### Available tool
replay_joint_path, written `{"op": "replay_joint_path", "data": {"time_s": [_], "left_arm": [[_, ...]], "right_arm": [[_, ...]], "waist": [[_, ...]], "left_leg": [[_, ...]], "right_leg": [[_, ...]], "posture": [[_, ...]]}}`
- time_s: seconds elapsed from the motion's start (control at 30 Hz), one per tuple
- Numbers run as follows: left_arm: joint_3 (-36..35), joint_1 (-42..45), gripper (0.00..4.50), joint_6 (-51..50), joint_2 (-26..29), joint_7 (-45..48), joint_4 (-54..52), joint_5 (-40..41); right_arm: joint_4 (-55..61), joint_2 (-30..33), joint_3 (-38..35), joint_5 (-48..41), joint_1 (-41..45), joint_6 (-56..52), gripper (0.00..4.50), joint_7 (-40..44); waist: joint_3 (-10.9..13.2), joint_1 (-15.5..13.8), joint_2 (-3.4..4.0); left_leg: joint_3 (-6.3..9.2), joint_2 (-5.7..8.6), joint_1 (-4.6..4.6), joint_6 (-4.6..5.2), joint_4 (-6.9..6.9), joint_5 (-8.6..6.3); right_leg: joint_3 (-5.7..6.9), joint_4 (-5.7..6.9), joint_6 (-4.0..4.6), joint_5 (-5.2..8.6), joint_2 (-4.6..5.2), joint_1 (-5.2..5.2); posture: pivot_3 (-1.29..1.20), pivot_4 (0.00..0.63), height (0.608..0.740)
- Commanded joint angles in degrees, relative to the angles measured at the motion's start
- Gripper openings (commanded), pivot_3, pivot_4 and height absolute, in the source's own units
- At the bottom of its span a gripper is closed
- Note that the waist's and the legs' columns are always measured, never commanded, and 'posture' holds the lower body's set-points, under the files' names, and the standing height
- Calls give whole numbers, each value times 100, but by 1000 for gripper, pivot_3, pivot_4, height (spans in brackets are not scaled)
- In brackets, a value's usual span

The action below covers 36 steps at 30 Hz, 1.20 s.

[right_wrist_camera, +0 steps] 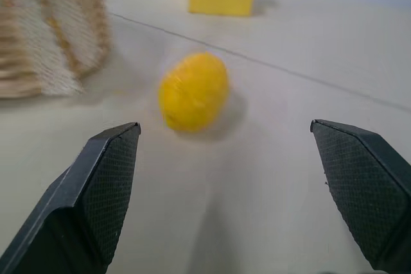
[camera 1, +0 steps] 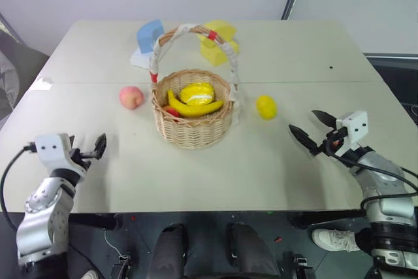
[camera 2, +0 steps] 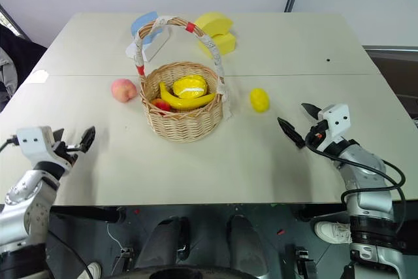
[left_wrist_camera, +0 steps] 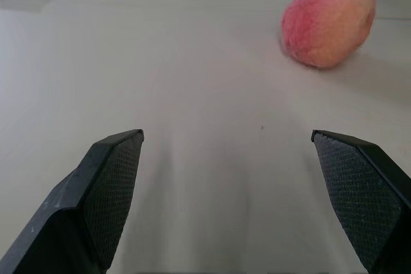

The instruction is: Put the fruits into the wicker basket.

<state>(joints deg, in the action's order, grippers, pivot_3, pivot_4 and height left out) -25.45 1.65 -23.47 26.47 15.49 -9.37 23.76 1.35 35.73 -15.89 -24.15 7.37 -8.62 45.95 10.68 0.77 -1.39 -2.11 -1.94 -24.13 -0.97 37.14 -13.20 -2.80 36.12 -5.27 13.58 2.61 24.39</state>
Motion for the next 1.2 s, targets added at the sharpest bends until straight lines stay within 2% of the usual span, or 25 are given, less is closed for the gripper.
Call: {"op": "replay_joint_path", "data": {"time_s": [0.03,0.17,0.4,0.63,0.9,1.0,1.1,1.13,1.2], "left_arm": [[316,629,4500,-406,355,42,45,-142],[881,1813,4500,-889,625,81,574,-395],[1660,3266,4500,-1001,565,51,1967,-1023],[1941,4046,4500,-1071,242,-144,2966,-1422],[1996,4425,4500,-1285,117,-75,3700,-1551],[1908,4461,3633,-1281,85,-122,3773,-1537],[1913,4450,2292,-1283,115,-176,3758,-1617],[1933,4425,2092,-1300,159,-191,3724,-1666],[1909,4314,2092,-1254,302,-170,3539,-1734]], "right_arm": [[1291,505,110,-681,-155,-895,4433,457],[2509,903,403,-1336,319,-1871,4433,432],[3373,779,1107,-1433,1236,-2661,4433,-138],[3468,576,1391,-1356,1469,-2675,4433,-267],[3525,411,1495,-1344,1547,-2643,4433,-327],[3526,378,1503,-1308,1556,-2634,4500,-333],[3510,356,1521,-1268,1585,-2610,4500,-343],[3502,348,1531,-1250,1602,-2600,4500,-347],[3482,331,1541,-1206,1635,-2578,4500,-348]], "waist": [[0,-5,0],[2,10,-4],[-1,8,-9],[2,-18,-20],[2,-3,-20],[2,-5,-20],[2,-14,-21],[2,-11,-20],[2,-8,-21]], "left_leg": [[1,1,-2,0,1,0],[3,1,-1,0,1,0],[9,2,-5,0,-2,0],[14,7,-24,2,4,-1],[18,7,-22,2,4,0],[18,7,-22,2,4,0],[18,8,-23,2,5,0],[18,8,-23,2,5,0],[18,8,-22,2,5,0]], "right_leg": [[0,2,-1,0,1,0],[1,3,-1,-1,-3,1],[6,3,-22,-8,-7,3],[8,0,-27,-10,-3,11],[11,5,-29,-11,-4,11],[12,5,-29,-11,-3,11],[12,5,-29,-11,-2,10],[12,5,-29,-11,-2,10],[12,6,-29,-12,-2,10]], "posture": [[0,150,740],[0,150,740],[0,150,740],[0,150,740],[0,150,740],[0,150,740],[0,150,740],[0,150,740],[0,150,740]]}}
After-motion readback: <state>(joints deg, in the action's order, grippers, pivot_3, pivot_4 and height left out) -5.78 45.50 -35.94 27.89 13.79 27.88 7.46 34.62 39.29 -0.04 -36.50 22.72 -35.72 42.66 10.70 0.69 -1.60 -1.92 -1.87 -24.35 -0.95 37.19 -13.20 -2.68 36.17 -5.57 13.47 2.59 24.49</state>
